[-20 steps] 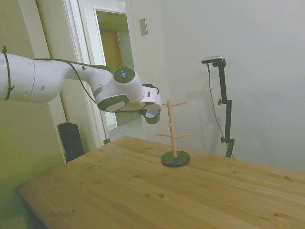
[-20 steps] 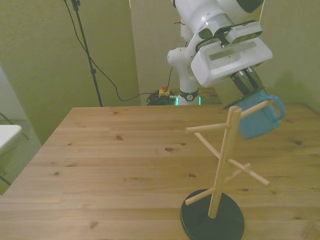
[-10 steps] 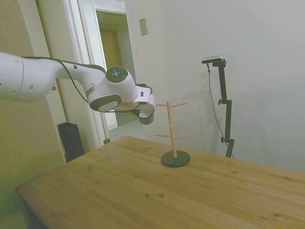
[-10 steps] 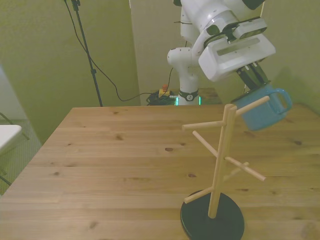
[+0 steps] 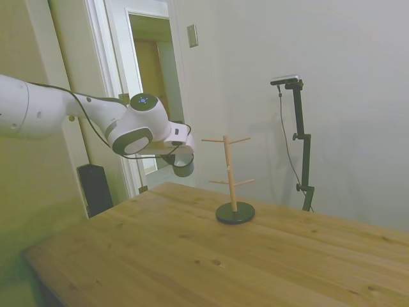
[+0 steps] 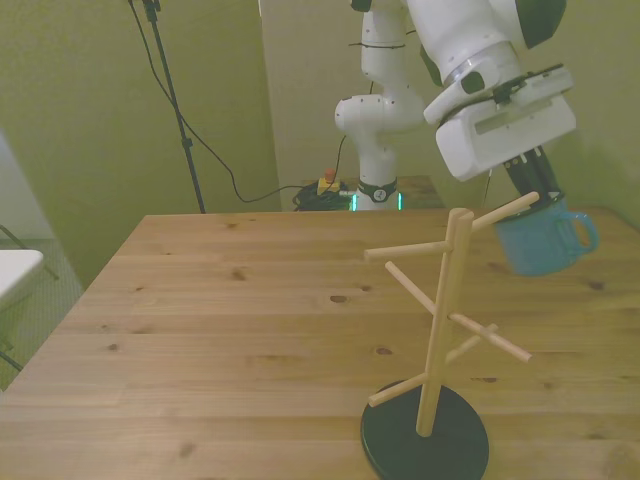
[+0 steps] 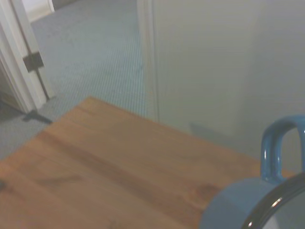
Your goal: Unload the mug
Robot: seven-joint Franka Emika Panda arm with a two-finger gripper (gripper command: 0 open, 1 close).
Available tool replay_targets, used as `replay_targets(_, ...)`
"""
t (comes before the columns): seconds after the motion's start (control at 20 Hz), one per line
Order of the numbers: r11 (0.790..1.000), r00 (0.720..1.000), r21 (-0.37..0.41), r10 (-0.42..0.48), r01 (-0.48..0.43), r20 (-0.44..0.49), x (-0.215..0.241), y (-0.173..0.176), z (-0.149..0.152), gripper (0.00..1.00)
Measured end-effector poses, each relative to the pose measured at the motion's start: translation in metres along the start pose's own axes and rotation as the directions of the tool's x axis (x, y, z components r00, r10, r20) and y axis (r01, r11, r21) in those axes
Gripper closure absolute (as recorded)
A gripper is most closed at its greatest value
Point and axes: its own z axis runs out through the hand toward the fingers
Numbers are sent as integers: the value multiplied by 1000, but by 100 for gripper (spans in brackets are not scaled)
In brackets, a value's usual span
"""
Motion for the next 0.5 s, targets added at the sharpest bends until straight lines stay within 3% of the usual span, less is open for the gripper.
replay_targets(0.3, 975, 981, -200, 129, -99, 143, -14, -27, 16, 100)
replay_targets(0.5, 933, 960, -331, 210, -139, 188, -13, -16, 19, 100)
